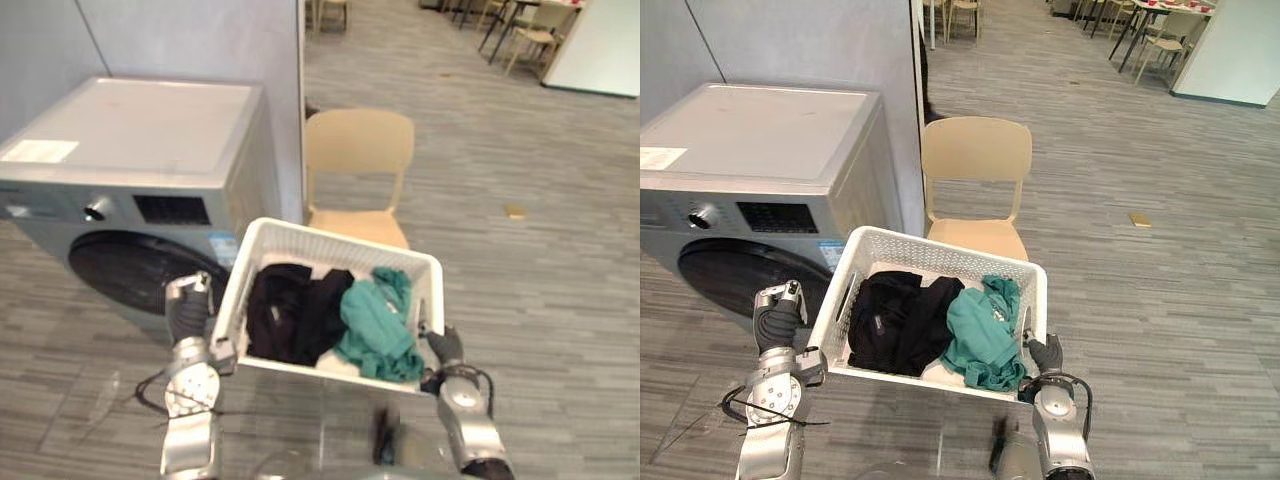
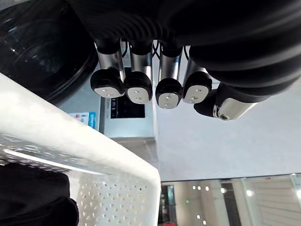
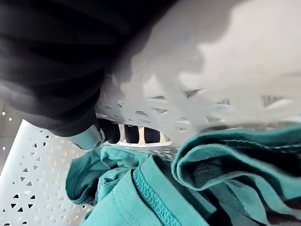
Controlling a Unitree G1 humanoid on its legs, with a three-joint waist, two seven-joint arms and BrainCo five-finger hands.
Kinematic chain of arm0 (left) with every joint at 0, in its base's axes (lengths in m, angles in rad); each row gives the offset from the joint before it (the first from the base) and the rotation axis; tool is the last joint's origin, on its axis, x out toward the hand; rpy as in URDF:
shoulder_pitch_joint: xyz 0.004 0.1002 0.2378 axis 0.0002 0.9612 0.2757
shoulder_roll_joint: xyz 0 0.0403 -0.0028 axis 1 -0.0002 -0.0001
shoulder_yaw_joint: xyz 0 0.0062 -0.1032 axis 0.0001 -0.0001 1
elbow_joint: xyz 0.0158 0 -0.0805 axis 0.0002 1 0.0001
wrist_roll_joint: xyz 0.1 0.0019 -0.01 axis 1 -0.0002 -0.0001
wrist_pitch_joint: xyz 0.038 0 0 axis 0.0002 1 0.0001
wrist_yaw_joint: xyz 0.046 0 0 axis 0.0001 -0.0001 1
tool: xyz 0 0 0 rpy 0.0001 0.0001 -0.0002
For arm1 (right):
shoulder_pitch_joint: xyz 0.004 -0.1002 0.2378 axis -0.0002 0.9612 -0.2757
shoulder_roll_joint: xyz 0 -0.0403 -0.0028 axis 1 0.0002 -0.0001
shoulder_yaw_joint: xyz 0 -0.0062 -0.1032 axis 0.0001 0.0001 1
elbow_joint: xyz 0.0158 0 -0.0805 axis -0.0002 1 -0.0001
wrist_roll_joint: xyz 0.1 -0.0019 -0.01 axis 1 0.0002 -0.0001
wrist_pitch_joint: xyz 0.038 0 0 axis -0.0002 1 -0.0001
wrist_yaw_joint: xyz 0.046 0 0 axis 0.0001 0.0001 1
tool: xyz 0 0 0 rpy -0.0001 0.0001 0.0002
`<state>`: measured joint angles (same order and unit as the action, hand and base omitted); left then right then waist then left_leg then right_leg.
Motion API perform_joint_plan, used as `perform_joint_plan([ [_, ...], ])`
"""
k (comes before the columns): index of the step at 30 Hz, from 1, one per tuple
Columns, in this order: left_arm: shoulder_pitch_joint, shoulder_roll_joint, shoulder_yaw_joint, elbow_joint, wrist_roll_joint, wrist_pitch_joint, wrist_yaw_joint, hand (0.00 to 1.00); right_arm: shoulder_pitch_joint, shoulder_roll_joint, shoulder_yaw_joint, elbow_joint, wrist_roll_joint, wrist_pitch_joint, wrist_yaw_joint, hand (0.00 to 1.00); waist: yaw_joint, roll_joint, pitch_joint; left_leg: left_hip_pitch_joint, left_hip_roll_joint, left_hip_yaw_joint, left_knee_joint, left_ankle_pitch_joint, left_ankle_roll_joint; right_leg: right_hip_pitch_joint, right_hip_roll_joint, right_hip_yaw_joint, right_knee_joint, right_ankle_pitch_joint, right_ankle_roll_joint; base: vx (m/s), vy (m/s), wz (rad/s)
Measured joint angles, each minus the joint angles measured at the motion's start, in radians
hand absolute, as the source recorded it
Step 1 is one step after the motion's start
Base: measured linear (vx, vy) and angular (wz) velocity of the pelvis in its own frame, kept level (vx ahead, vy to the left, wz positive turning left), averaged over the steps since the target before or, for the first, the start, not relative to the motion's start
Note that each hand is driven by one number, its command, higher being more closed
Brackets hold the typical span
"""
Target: Pick up the laundry basket with both hands and put the clothes into the washing machine.
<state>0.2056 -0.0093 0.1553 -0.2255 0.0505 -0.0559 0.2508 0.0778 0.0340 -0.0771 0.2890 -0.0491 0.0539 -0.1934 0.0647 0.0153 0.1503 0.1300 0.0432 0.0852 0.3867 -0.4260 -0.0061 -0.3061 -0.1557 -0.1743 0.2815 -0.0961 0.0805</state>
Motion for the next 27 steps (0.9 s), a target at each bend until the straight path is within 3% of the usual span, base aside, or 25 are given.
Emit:
perform_joint_plan([
  [2,0.026,-0.012,-0.002,0.004,0.000,-0.003,0.013,1.00,0.024,-0.004,0.019,0.003,-0.002,0.002,-0.003,1.00,-0.009,0.026,-0.036,0.059,0.067,-0.050,0.038,-0.052,-0.042,0.023,0.040,-0.016,0.090,0.085,-0.032,0.59,-0.285,0.82],
  [3,0.034,-0.018,-0.005,0.008,0.000,-0.007,0.013,1.00,0.027,-0.010,0.036,0.003,-0.003,0.002,-0.008,1.00,-0.029,0.049,-0.045,0.009,0.099,-0.097,0.173,-0.048,-0.046,0.033,0.059,-0.060,0.125,0.088,-0.045,0.81,-0.420,0.74],
  [4,0.049,-0.051,-0.004,0.005,-0.001,-0.008,0.017,1.00,0.021,-0.037,0.045,-0.002,-0.003,0.002,-0.012,1.00,-0.015,0.089,-0.044,-0.101,0.151,-0.115,0.385,0.029,-0.032,0.053,0.095,-0.084,0.147,0.053,-0.072,0.77,-0.422,0.29],
  [5,0.058,-0.049,-0.009,0.017,-0.001,-0.005,0.011,1.00,0.018,-0.057,0.069,-0.003,-0.003,0.002,-0.017,1.00,-0.002,0.117,-0.043,-0.190,0.193,-0.105,0.570,0.200,0.014,0.087,0.130,-0.090,0.132,0.034,-0.096,0.59,-0.344,-0.18],
  [6,0.057,-0.049,-0.008,0.025,-0.003,-0.005,0.010,1.00,0.024,-0.060,0.074,-0.003,-0.003,0.003,-0.019,1.00,0.006,0.120,-0.041,-0.220,0.207,-0.102,0.632,0.318,0.022,0.119,0.142,-0.088,0.107,0.028,-0.104,0.58,-0.282,-0.25],
  [7,0.054,-0.048,-0.014,0.037,-0.003,-0.006,0.010,1.00,0.037,-0.061,0.076,-0.003,-0.003,0.004,-0.020,1.00,0.011,0.118,-0.035,-0.259,0.228,-0.106,0.711,0.353,0.021,0.180,0.155,-0.089,0.062,0.026,-0.108,0.58,-0.228,-0.04],
  [8,0.049,-0.048,-0.031,0.049,-0.012,-0.008,0.003,1.00,0.047,-0.061,0.068,-0.003,-0.003,0.005,-0.022,1.00,0.008,0.109,-0.030,-0.306,0.232,-0.095,0.764,0.294,0.015,0.252,0.158,-0.091,0.010,0.024,-0.110,0.67,-0.248,0.02],
  [10,0.044,-0.049,-0.037,0.067,-0.023,-0.008,-0.013,1.00,0.045,-0.060,0.041,-0.004,-0.001,0.004,-0.027,1.00,0.008,0.079,-0.013,-0.356,0.211,-0.053,0.703,0.213,-0.004,0.328,0.144,-0.079,-0.052,0.024,-0.111,0.45,-0.150,-0.07],
  [12,0.039,-0.049,-0.036,0.083,-0.041,-0.007,-0.013,1.00,0.042,-0.059,-0.012,-0.006,0.006,0.004,-0.033,1.00,0.007,0.071,-0.009,-0.389,0.182,-0.005,0.445,0.160,-0.053,0.378,0.130,-0.073,-0.104,0.024,-0.110,0.39,-0.003,-0.16],
  [13,0.037,-0.049,-0.036,0.083,-0.041,-0.008,-0.013,1.00,0.045,-0.060,-0.050,-0.006,0.018,0.004,-0.040,1.00,0.006,0.073,-0.011,-0.375,0.164,0.026,0.216,0.182,-0.057,0.398,0.127,-0.074,-0.121,0.023,-0.107,0.43,0.071,-0.12],
  [14,0.036,-0.049,-0.037,0.083,-0.041,-0.008,-0.013,1.00,0.049,-0.061,-0.065,-0.007,0.021,0.003,-0.045,1.00,0.004,0.080,-0.014,-0.356,0.159,0.036,0.091,0.247,-0.051,0.409,0.129,-0.075,-0.127,0.020,-0.100,0.42,0.130,-0.12],
  [15,0.031,-0.044,-0.044,0.084,-0.039,-0.010,-0.012,1.00,0.066,-0.061,-0.099,-0.017,0.021,0.003,-0.049,1.00,0.005,0.106,-0.025,-0.351,0.155,0.036,-0.030,0.383,-0.031,0.435,0.151,-0.068,-0.134,-0.001,-0.063,0.32,0.080,-0.01],
  [16,0.011,-0.021,-0.044,0.121,-0.038,-0.010,-0.010,1.00,0.084,-0.040,-0.119,-0.018,0.020,0.004,-0.055,1.00,0.005,0.059,-0.032,-0.322,0.127,0.045,-0.043,0.380,-0.032,0.459,0.115,-0.066,-0.145,-0.018,-0.043,0.31,0.073,0.07],
  [19,-0.005,-0.008,-0.045,0.126,-0.036,-0.007,-0.011,1.00,0.090,-0.016,-0.167,-0.019,0.016,0.004,-0.069,1.00,0.000,0.010,-0.038,-0.294,0.081,0.055,-0.110,0.391,-0.015,0.455,0.079,-0.069,-0.147,-0.016,-0.040,0.23,0.060,0.14],
  [22,-0.003,-0.005,-0.047,0.126,-0.034,-0.007,-0.012,1.00,0.087,-0.019,-0.175,-0.019,0.016,0.004,-0.066,1.00,0.005,0.008,-0.039,-0.252,0.065,0.069,-0.173,0.403,-0.001,0.459,0.066,-0.063,-0.146,-0.006,-0.025,0.12,0.029,-0.02],
  [27,-0.012,0.000,-0.049,0.162,-0.018,-0.005,-0.033,1.00,0.074,-0.022,-0.138,-0.019,0.007,0.004,-0.055,1.00,0.007,0.007,-0.037,-0.242,0.064,0.077,-0.263,0.450,-0.016,0.427,0.067,-0.043,-0.158,0.003,-0.013,0.01,-0.039,-0.08],
])
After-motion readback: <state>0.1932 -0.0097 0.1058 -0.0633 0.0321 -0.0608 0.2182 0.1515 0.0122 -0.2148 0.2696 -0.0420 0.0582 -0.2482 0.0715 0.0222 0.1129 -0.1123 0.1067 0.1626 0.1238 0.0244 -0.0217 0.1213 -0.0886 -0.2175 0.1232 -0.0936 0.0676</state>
